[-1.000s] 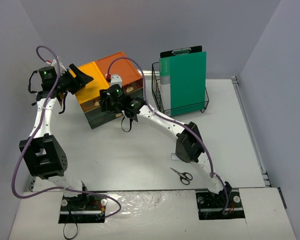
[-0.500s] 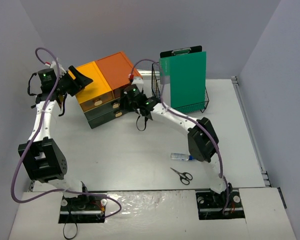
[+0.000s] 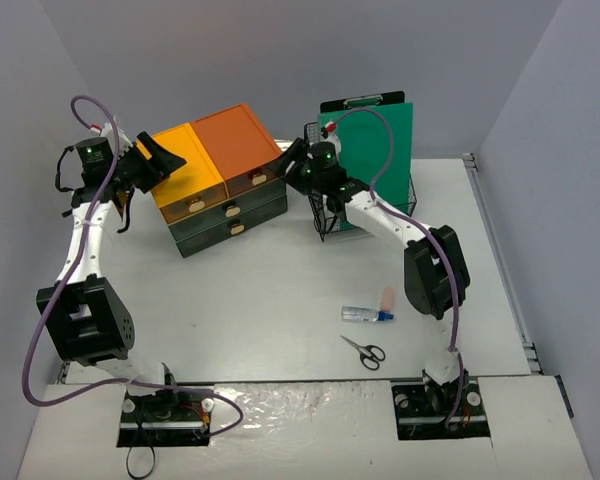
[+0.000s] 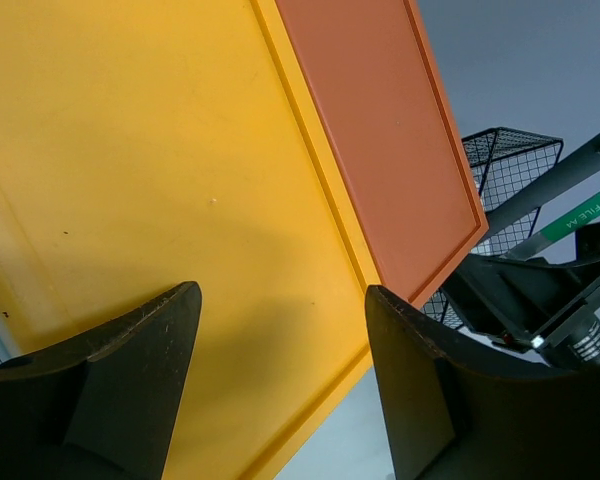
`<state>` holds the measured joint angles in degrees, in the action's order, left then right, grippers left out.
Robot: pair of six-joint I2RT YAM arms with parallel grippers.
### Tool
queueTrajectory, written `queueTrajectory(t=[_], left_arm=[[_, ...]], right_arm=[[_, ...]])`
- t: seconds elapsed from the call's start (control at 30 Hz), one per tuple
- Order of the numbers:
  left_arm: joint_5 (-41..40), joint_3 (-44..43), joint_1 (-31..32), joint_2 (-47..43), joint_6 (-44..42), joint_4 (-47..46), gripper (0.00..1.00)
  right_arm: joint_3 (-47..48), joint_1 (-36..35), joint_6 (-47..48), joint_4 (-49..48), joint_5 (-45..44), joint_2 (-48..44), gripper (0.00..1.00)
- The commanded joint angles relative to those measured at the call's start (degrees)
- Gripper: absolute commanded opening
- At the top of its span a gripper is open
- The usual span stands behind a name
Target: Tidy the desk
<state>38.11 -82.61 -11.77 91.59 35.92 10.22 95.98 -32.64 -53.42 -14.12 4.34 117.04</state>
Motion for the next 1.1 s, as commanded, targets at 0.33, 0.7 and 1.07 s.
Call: queueTrajectory(t=[0.33,0.7,1.07], left_arm=[[-0.9,-0.6,-0.4,0.9,-1.4,5.7,0.64],[-1.1,-1.4,-0.4,1.2,-1.6,6.0,0.64],[-0.9,-2.3,-0.4,1.7,-2.1,6.7,0.64]], right_arm=[[3.2,3.0,-20.2,-21.9,22.4,7.0,0.54],[-5.4,0.8,-20.8,-22.9,22.6,0.1,0.51],[-7.5,0.8,-21.2,-24.6,21.8,1.0,0.49]])
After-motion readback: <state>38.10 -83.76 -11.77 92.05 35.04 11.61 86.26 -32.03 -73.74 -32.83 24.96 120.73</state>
